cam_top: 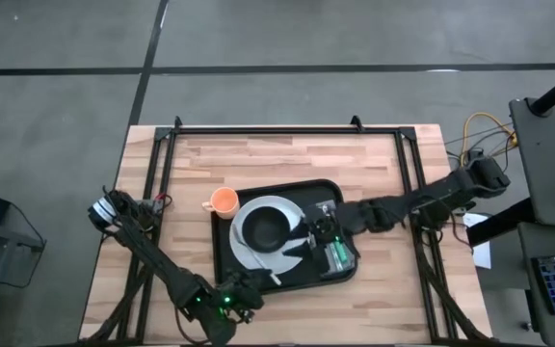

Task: Set up tray
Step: Put the white patterned fork beside the white patterned knife on the gray napkin on the black serving tray, then adjust the black serving tray

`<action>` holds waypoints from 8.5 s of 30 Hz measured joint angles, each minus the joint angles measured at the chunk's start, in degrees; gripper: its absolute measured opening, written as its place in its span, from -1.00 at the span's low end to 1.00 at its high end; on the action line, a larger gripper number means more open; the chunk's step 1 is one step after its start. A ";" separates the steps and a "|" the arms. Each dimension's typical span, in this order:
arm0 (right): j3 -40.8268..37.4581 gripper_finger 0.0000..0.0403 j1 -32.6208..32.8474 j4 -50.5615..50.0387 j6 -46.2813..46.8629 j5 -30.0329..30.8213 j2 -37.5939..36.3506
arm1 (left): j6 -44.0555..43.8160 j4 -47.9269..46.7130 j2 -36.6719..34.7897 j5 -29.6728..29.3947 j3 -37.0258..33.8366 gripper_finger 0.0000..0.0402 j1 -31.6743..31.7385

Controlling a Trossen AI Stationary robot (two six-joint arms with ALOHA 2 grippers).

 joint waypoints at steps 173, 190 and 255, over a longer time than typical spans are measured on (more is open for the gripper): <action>16.27 -0.58 -6.99 -62.91 41.25 8.63 12.63 | -84.99 -47.32 -28.85 24.91 -7.93 -0.18 -0.22; 34.11 -0.60 13.44 -29.17 9.85 2.46 34.83 | -102.14 -49.77 -28.89 27.52 -7.77 -0.18 -0.15; 44.28 -0.59 16.79 -51.76 -4.09 3.04 36.73 | -127.79 -18.19 -1.50 46.14 -12.25 -0.19 -0.66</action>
